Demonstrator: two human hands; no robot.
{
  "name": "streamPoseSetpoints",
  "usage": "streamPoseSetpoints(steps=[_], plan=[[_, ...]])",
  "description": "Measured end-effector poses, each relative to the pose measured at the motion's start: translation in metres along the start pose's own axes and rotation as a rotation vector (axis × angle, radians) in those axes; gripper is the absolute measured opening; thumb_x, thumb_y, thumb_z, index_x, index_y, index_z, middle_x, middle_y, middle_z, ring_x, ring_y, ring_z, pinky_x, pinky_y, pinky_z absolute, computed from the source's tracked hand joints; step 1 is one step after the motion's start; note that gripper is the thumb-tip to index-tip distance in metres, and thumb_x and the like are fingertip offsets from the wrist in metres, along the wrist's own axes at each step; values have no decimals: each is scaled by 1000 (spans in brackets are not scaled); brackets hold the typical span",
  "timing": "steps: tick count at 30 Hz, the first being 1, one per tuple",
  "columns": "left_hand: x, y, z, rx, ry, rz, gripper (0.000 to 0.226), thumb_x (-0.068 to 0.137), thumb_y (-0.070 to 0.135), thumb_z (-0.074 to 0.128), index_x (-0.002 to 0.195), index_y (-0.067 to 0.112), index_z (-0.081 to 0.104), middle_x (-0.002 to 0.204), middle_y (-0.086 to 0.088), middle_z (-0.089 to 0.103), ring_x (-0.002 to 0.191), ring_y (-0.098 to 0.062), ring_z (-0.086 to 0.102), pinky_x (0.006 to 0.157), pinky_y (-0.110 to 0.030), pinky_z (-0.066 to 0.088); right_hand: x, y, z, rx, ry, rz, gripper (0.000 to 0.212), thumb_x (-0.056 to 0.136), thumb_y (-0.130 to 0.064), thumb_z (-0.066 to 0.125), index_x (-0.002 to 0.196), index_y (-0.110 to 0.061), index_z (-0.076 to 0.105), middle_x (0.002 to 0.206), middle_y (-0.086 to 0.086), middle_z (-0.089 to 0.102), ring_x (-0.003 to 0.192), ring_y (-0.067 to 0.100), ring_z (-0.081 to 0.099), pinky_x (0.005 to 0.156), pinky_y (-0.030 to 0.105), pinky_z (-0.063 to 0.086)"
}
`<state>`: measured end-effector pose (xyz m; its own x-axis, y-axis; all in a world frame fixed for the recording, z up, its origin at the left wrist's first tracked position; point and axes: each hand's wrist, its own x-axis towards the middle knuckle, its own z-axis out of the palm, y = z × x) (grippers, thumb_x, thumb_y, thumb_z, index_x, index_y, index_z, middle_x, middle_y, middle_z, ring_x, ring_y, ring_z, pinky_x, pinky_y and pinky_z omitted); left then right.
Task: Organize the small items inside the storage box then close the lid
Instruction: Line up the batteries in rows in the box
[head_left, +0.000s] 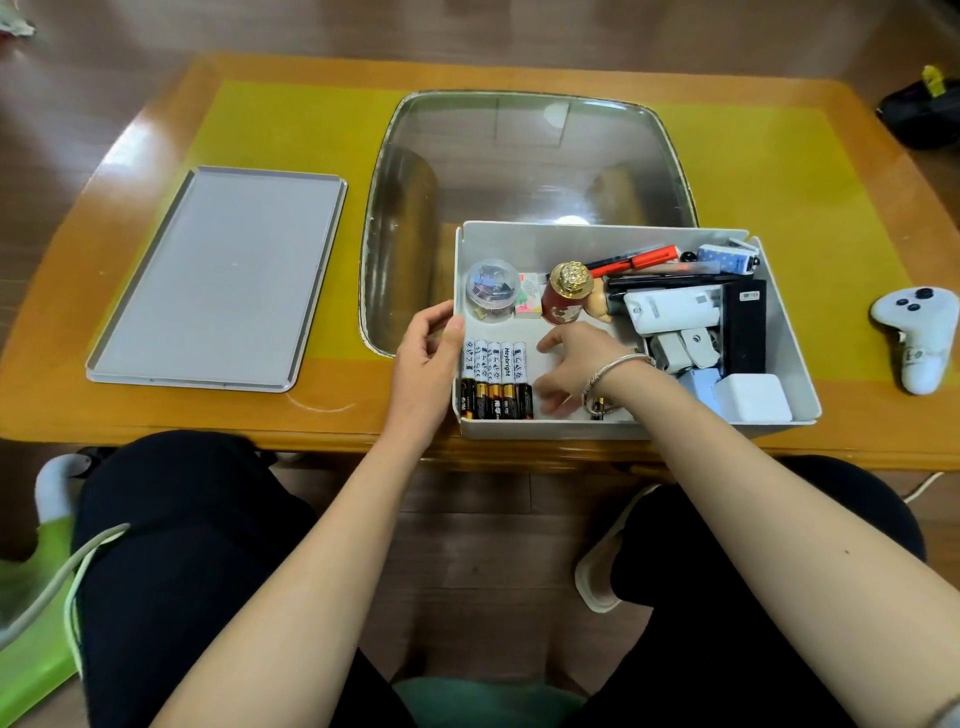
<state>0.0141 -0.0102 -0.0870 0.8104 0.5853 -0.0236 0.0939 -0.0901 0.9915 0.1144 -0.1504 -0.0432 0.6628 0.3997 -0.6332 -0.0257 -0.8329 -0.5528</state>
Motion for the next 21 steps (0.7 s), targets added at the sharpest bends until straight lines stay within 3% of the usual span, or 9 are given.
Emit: streamPoseSetpoints(steps=[4,8,11,14,17,21], plan=[[0,0,0,11,-2,-6,23,98,29,51,119,22,55,103,19,61,93,7,58,76,-12,48,-2,-5,1,-6,-65,-47,62,83,5,63,138,-6,36,93,21,69,80,32,70,77,47,57],[0,1,0,21,-5,-10,24,98,30,51,120,22,55,103,20,60,92,9,58,74,-10,48,-9,-2,-7,-34,-68,-82,59,84,6,60,137,-9,37,89,14,70,82,28,70,74,42,58],[0,0,0,21,-4,-14,26,97,31,51,121,22,55,104,20,60,94,7,58,75,-10,48,-22,10,-25,-182,59,-124,45,87,-2,57,129,-16,49,86,6,71,78,25,70,66,34,57],[0,-1,0,15,-9,-19,26,97,32,51,121,22,55,105,20,60,96,6,58,74,-11,48,-40,32,-44,-338,225,-112,35,89,-7,50,121,-17,58,108,8,67,92,23,63,79,29,50],[0,-1,0,6,-8,-19,24,97,32,51,119,24,55,105,20,60,95,8,58,73,-11,48,-58,54,-49,-451,260,-46,38,89,-2,47,123,-13,60,125,10,60,116,26,54,98,31,41],[-1,0,0,-5,-7,-26,23,97,32,51,119,24,55,104,20,61,91,12,58,69,-8,47,-65,66,-47,-464,263,38,42,89,-1,44,127,-14,57,130,12,56,117,30,52,94,30,40]])
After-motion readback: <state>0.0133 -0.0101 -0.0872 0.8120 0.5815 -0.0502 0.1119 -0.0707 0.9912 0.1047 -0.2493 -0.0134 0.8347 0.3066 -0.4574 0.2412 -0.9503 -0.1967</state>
